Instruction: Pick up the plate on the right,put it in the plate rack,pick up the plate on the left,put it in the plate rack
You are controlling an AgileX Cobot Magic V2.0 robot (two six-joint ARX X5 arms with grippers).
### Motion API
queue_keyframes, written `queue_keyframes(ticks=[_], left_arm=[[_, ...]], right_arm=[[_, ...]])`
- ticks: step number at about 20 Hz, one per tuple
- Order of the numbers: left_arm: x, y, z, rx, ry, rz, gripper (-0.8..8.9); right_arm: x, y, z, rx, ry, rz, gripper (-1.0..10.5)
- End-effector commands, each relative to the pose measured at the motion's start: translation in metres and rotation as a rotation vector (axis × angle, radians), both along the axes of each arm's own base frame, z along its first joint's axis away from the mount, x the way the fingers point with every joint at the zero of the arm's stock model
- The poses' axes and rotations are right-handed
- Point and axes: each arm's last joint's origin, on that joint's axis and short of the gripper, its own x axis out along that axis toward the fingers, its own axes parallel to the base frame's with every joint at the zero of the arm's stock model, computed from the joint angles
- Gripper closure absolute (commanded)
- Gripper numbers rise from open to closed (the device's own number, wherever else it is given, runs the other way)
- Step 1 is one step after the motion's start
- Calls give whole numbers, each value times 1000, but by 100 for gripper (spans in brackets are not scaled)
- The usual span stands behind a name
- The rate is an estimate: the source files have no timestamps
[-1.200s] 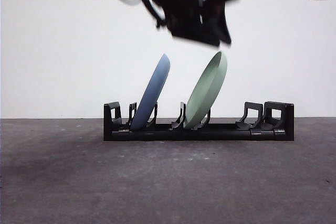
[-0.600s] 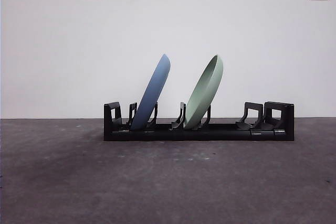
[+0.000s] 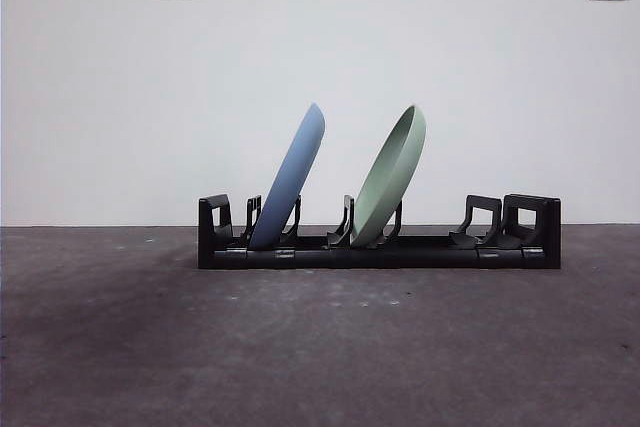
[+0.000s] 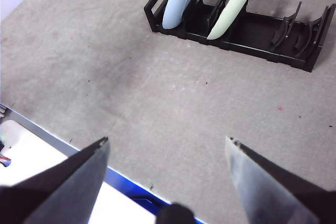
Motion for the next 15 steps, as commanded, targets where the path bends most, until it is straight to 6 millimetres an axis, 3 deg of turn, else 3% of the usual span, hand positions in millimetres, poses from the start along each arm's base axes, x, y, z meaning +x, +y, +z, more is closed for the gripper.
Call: queue_keyframes(ticks=[1,4,5,7,8,9,15], left_arm=[[0,-1,-1,4,20,4,688],[2,-3,-3,21,34,4,688],[3,-4,-3,24,38,4,689],[6,-6,-4,32,43,6,699],[7,-7,-4,38,43,4,771],[8,-8,-5,47,37,0,826],[13,-13,-6,63,47,-2,818]], right_arm=[[-1,0,-3,-13,26,6,572],[-1,0,-3,-11,27,4,575],[-1,0,-3,-11,27,4,637],[-1,0,-3,-12,27,4,880],[-1,0,-3,-12,27,4,965],[-1,0,-3,-12,27,4,958],[-1,0,-3,19,53,-31,944]])
